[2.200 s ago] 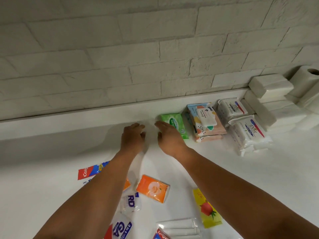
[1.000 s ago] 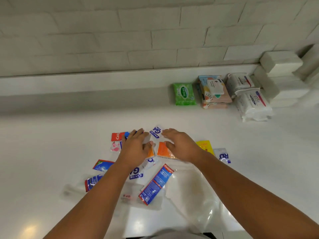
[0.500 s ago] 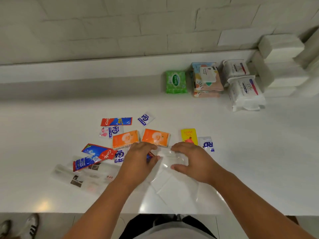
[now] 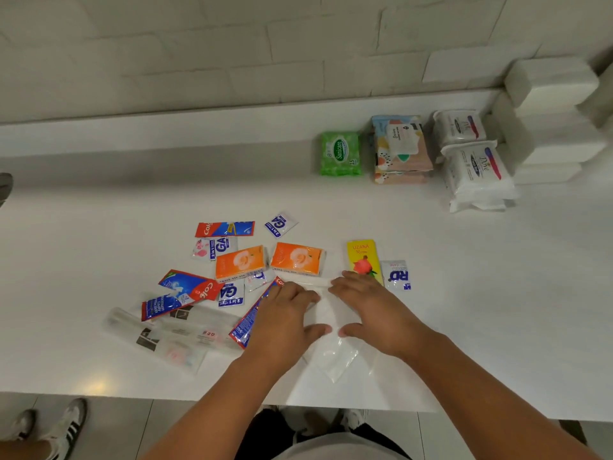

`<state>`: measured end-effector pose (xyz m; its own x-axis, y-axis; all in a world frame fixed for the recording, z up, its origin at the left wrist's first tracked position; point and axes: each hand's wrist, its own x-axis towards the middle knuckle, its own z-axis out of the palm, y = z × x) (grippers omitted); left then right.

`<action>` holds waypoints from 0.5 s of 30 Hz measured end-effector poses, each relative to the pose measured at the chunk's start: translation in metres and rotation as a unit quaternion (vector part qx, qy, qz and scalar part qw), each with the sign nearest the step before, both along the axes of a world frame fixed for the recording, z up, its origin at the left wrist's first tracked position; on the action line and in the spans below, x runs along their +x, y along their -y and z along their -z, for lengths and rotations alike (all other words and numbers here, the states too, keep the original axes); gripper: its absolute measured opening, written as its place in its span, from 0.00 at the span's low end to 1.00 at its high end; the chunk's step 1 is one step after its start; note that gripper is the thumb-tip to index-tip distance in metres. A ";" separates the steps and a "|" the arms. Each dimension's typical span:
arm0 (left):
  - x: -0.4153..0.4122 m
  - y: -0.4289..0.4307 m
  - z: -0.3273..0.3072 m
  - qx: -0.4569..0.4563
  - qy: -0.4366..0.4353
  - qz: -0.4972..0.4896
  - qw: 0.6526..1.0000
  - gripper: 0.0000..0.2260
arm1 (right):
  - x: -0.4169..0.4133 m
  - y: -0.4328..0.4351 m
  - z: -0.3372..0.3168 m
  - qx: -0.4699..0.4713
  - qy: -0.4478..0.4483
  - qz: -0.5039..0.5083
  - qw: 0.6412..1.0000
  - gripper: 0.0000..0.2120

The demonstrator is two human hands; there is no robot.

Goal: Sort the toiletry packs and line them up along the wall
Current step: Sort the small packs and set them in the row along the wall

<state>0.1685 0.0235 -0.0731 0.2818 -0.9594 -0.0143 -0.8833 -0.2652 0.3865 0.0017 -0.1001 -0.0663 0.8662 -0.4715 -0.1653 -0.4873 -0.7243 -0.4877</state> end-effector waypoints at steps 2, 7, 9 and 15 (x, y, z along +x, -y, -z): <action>0.001 0.006 0.004 -0.003 0.009 0.007 1.000 0.23 | 0.002 0.002 -0.001 0.006 0.013 0.015 1.000 0.35; 0.010 0.017 0.008 -0.027 0.008 0.021 0.999 0.17 | 0.009 0.003 -0.004 -0.002 0.009 0.048 0.999 0.31; 0.024 0.026 0.006 -0.070 0.018 0.013 0.997 0.12 | 0.014 0.003 -0.005 -0.004 0.009 0.064 0.998 0.29; 0.077 0.061 -0.013 0.028 0.081 0.023 0.996 0.24 | 0.041 -0.001 -0.013 -0.014 0.039 0.138 0.990 0.23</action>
